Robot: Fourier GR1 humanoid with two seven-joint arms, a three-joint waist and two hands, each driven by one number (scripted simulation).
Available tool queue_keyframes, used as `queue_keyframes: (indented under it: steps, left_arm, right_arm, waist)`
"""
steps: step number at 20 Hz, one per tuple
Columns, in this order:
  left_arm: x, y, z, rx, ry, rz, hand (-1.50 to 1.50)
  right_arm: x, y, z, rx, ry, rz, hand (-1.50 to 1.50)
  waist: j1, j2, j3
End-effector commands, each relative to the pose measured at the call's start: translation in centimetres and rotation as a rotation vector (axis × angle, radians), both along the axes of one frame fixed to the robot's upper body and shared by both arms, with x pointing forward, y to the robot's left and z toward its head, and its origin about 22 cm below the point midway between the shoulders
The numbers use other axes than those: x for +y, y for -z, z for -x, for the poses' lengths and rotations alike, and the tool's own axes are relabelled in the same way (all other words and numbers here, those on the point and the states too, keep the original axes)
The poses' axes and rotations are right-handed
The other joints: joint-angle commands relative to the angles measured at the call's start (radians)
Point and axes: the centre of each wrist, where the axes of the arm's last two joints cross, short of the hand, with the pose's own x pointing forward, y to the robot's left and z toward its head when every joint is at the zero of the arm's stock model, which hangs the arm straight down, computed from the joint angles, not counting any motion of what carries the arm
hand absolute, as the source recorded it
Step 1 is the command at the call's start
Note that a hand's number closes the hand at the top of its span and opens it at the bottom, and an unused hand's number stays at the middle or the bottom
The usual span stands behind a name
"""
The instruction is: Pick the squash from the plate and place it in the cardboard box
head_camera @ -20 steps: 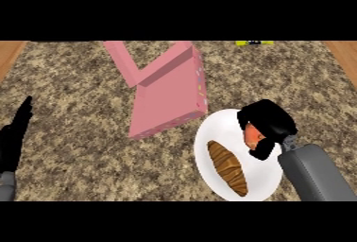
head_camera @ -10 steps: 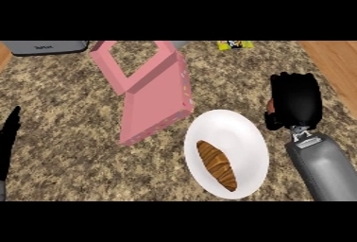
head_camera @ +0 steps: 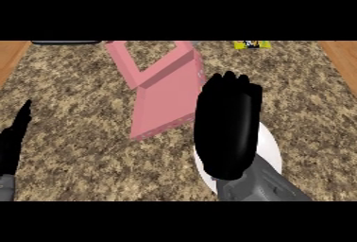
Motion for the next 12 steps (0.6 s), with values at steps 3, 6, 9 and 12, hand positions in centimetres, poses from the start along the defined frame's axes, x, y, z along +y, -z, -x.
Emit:
queue_keyframes:
  steps: [3, 6, 9, 12]
  left_arm:
    - [-2.2, -0.4, -1.8, -0.027, 0.069, 0.015, 0.0]
    - [-2.6, -0.2, -2.2, -0.039, 0.098, 0.012, 0.0]
    - [-3.9, 0.3, -2.9, -0.034, 0.128, 0.029, 0.0]
    - [-3.8, -0.8, -3.4, -0.055, 0.149, -0.007, 0.0]
  right_arm:
    - [5.7, -2.0, 4.3, -0.054, 0.029, 0.101, 1.5]
    - [6.1, -2.7, 2.6, -0.044, 0.035, 0.052, 1.5]
    - [6.5, -4.3, 1.3, -0.076, 0.007, -0.026, 1.5]
    - [6.8, -4.6, -0.8, -0.075, 0.027, -0.081, 1.5]
  waist:
    - [0.074, 0.037, 0.008]
    - [0.111, 0.051, 0.008]
    - [0.124, 0.059, 0.008]
    - [0.147, 0.063, 0.009]
